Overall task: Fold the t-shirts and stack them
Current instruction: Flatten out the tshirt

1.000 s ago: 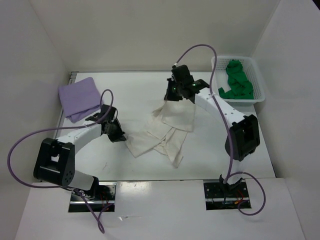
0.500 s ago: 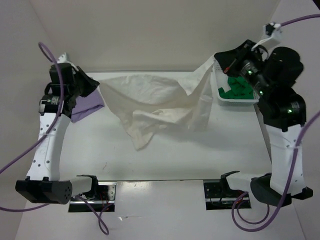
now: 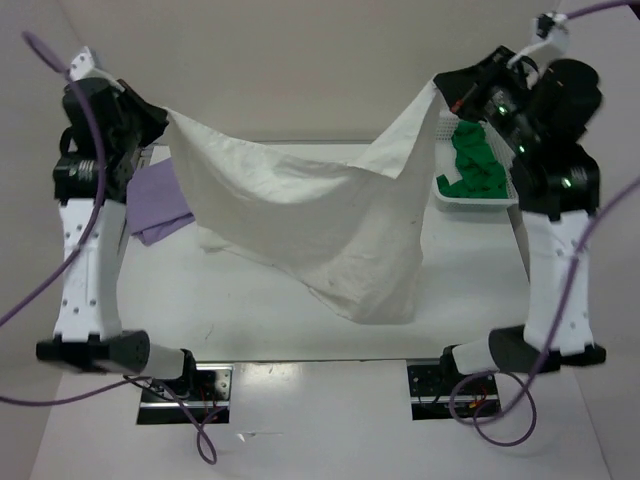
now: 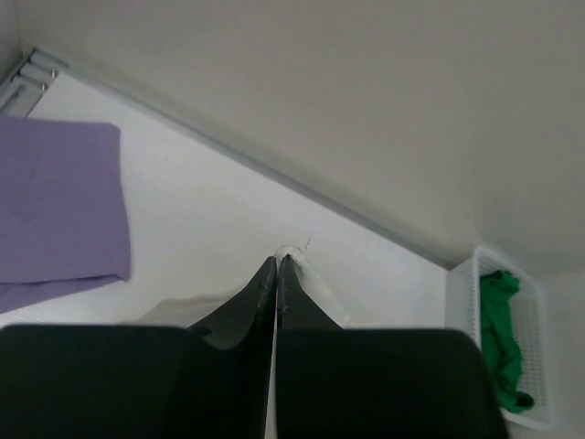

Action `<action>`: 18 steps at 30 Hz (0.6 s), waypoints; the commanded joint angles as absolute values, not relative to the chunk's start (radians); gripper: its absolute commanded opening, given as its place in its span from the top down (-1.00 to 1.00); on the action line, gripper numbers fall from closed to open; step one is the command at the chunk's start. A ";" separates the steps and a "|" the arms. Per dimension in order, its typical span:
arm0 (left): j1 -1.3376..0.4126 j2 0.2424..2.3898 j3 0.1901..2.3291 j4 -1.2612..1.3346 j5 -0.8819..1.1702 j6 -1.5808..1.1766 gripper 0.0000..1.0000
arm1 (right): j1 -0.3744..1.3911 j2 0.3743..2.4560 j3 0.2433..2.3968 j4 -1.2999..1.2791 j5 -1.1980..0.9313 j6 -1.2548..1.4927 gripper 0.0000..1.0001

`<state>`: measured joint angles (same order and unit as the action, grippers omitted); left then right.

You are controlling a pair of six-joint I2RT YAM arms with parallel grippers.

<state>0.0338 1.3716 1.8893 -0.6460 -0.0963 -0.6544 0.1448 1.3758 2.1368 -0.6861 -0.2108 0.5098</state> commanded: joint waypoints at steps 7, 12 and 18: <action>0.118 1.854 2.236 -0.655 0.052 -0.722 1.00 | 0.066 1.928 2.679 -0.675 -0.348 0.620 0.98; 0.172 1.901 2.483 -0.652 0.130 -0.784 1.00 | -0.001 1.973 2.844 -0.592 -0.433 0.745 1.00; 0.232 1.841 2.502 -0.603 0.207 -0.807 1.00 | -0.149 1.813 2.728 -0.466 -0.555 0.825 1.00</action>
